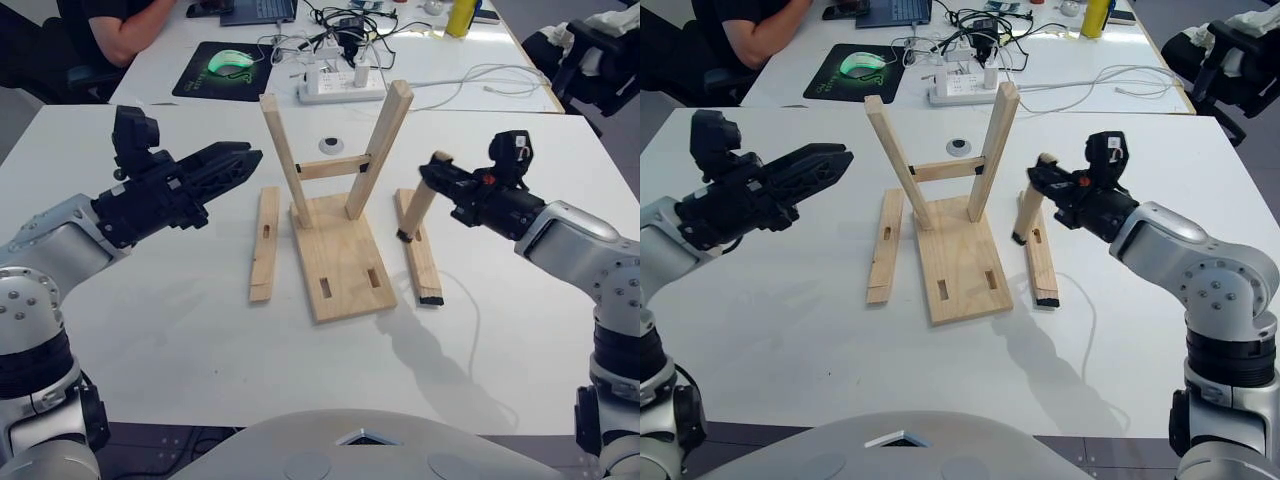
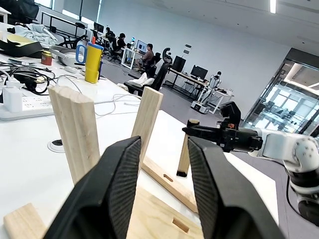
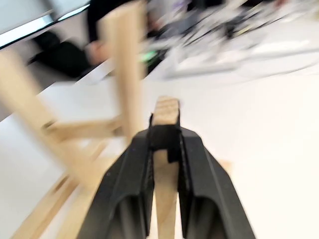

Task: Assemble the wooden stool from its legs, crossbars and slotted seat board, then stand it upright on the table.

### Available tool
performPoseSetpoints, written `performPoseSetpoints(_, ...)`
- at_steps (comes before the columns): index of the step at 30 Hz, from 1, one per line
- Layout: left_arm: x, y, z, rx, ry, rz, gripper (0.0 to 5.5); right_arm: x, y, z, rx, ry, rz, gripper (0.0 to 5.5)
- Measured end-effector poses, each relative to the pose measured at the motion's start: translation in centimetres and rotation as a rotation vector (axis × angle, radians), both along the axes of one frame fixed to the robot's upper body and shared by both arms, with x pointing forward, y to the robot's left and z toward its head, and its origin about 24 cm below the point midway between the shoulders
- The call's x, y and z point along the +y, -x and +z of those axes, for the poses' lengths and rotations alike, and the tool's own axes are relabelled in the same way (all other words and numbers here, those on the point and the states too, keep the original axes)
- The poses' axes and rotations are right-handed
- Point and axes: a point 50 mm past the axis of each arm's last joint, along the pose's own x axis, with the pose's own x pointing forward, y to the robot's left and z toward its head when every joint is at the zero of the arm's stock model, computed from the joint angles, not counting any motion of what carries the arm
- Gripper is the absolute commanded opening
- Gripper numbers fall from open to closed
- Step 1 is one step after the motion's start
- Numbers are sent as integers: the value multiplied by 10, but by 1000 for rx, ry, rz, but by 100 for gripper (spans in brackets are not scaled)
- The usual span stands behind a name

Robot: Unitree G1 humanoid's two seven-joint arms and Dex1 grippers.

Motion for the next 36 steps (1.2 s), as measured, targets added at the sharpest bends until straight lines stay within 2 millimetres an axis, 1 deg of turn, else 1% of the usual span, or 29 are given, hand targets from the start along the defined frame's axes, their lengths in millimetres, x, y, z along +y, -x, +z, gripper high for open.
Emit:
performPoseSetpoints(3, -4, -2, -3, 7, 14, 4, 170, -6, 3, -11, -29, -25, -161, 44)
performPoseSetpoints(5, -7, -4, -5, 19, 17, -4, 170, -5, 7, -20, -35, -58, -231, 44)
performPoseSetpoints(8, -8, -8, -8, 37, 16, -11, 170, -5, 15, -35, -24, -92, -297, 44)
performPoseSetpoints(13, -16, -14, -10, 55, 17, -78, 170, -8, 20, -56, -29, -182, -407, 44)
performPoseSetpoints(16, -19, -18, -8, 51, 18, -107, 170, -10, 19, -58, -61, -198, -424, 44)
performPoseSetpoints(20, -21, -20, -7, 46, 13, -130, 170, -8, 15, -65, -68, -231, -404, 44)
performPoseSetpoints(27, -24, -23, -10, 50, 8, -132, 170, -2, -1, -60, -117, -248, -322, 44)
performPoseSetpoints(32, -25, -23, -9, 43, 9, -137, 170, -2, -2, -64, -109, -243, -309, 44)
performPoseSetpoints(36, -25, -24, -8, 37, 7, -137, 170, -6, -1, -65, -111, -224, -322, 44)
